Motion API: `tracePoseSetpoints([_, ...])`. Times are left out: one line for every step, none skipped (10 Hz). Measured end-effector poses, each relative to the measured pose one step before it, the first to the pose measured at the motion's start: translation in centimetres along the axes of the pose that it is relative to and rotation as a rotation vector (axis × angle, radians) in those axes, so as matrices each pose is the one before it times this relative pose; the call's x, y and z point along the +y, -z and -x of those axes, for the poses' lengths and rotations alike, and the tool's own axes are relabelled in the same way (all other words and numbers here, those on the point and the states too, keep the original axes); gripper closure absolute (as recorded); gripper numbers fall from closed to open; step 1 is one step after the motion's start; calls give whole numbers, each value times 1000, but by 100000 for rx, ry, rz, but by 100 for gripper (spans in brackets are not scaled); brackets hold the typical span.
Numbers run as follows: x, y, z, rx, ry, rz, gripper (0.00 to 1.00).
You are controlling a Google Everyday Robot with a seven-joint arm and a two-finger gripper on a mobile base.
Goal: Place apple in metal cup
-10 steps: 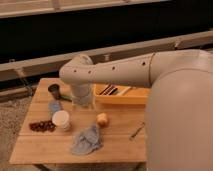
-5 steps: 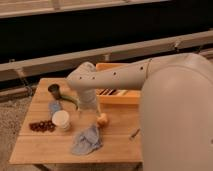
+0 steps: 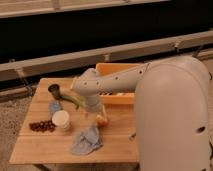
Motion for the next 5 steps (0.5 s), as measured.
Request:
tracePoseSetpoints([-551,-335,312,-176,-1590,-1093,35])
tracePoseSetpoints([-564,-577,341,-207,-1574,-1720,35])
tracePoseSetpoints([-364,-521,186,131,-890,-779,35])
tracePoseSetpoints([-256,-526,250,-152,-812,134,35])
tracePoseSetpoints([-63,-467,216,-185,-476,502,35])
